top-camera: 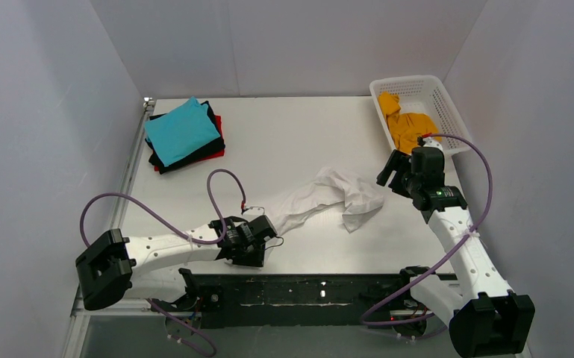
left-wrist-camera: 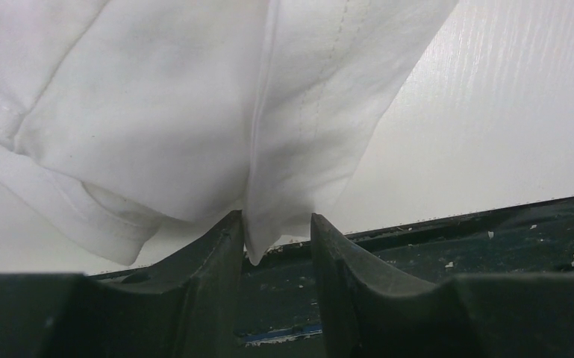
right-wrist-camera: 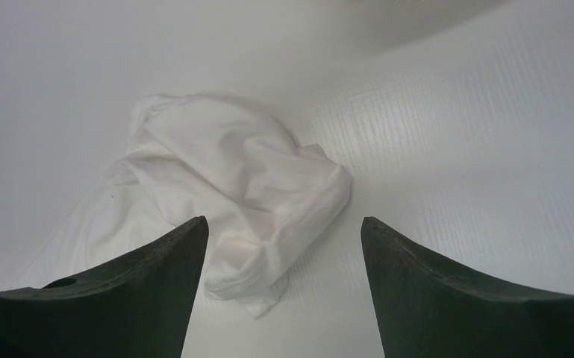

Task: Fold and stack the t-shirts
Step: Flatten out the tshirt

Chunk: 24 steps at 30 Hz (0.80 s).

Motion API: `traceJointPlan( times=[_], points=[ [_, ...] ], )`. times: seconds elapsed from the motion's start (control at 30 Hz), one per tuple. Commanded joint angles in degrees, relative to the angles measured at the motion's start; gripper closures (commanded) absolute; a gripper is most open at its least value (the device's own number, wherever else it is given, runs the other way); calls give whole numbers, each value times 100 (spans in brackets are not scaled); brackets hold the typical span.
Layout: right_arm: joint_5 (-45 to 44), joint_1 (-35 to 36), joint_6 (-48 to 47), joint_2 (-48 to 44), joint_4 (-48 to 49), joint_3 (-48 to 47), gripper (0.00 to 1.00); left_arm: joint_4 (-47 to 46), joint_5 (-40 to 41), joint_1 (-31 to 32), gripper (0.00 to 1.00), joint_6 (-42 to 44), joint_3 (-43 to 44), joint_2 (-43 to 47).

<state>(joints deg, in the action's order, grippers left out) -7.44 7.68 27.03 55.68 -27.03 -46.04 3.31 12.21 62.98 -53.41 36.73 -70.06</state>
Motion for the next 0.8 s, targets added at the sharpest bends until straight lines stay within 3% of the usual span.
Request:
traceJointPlan(
  times=[0.0,0.23,0.5,0.63,0.77],
  points=[
    [-134,14,-72,-149,53,-94,17,523,108,29,64,-25,-15,5],
    [-136,14,-67,-173,27,-99,17,629,27,28,78,-52,122,-254],
    [28,14,-61,-291,-150,-98,17,766,237,21,76,-125,156,-332],
    [26,14,-61,-566,-377,-65,17,799,525,25,100,-44,183,-375],
    [209,18,-137,-928,-676,-50,17,825,656,21,100,69,218,-178]
  ],
)
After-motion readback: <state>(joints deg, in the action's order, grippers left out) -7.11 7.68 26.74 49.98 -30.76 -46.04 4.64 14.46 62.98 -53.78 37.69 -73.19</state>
